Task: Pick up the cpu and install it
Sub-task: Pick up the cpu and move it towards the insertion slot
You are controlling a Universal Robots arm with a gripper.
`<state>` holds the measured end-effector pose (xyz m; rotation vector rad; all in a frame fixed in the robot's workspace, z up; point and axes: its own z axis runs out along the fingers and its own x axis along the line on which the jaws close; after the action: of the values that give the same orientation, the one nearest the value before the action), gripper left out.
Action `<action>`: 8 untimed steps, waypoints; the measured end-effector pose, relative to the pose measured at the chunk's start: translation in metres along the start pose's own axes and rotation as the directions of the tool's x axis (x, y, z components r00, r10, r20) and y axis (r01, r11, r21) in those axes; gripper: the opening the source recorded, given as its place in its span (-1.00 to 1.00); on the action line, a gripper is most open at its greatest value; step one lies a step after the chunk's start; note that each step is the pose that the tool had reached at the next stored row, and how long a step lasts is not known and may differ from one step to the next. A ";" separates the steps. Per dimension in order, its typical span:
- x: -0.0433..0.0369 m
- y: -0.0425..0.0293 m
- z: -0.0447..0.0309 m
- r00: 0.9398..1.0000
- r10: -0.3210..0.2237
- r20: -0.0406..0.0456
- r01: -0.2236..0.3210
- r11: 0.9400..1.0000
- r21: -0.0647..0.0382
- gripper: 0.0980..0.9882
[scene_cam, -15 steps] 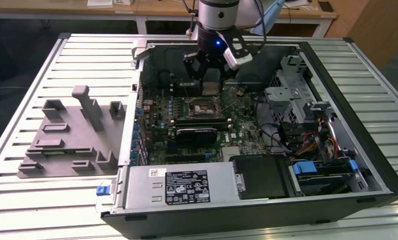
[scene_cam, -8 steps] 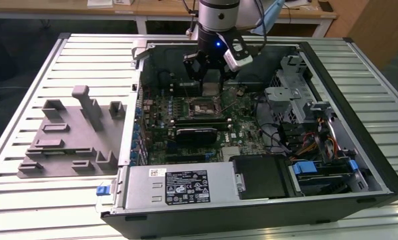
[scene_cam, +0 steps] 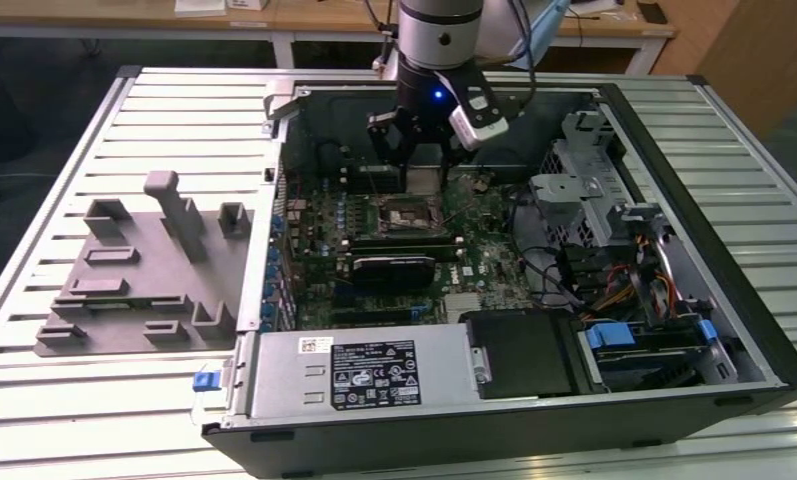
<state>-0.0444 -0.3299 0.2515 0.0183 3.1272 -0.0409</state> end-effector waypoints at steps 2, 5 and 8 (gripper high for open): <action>0.0000 -0.0024 0.0001 1.000 0.000 0.000 0.000 1.000 -0.003 0.00; 0.0000 -0.0057 0.0001 1.000 0.000 0.000 0.000 1.000 -0.007 0.00; -0.0001 -0.0083 0.0002 1.000 0.000 0.000 0.000 1.000 -0.010 0.00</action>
<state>-0.0445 -0.3382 0.2515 0.0186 3.1273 -0.0246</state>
